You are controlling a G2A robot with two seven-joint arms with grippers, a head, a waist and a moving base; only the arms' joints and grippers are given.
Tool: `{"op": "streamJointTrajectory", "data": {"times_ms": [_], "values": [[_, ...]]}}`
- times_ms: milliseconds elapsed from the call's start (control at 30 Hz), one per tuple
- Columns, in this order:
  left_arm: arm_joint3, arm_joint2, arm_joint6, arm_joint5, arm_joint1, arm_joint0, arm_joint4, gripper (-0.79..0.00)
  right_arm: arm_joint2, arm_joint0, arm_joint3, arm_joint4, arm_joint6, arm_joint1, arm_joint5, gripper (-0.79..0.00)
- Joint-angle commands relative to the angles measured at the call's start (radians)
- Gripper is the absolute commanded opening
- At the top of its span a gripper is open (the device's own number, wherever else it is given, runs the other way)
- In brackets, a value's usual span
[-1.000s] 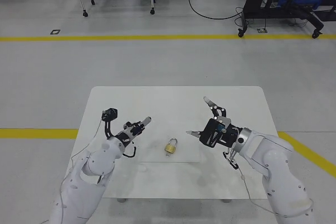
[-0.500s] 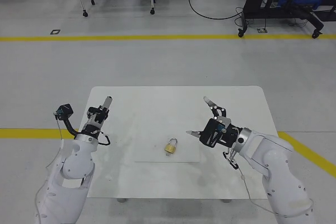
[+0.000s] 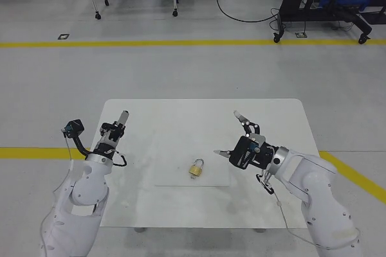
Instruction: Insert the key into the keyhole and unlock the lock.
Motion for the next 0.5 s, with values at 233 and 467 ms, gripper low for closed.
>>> {"op": "streamJointTrajectory", "data": {"times_ms": [233,467], "values": [[0.125,-0.022,0.289,0.057,-0.016,-0.057,0.034,0.000,0.155,-0.011,0.123,0.116,-0.077,0.010,0.097,0.000],[0.208,-0.029,0.464,0.048,-0.023,-0.085,0.107,0.000,0.355,-0.116,0.176,0.178,-0.252,0.031,0.112,0.000]]}}
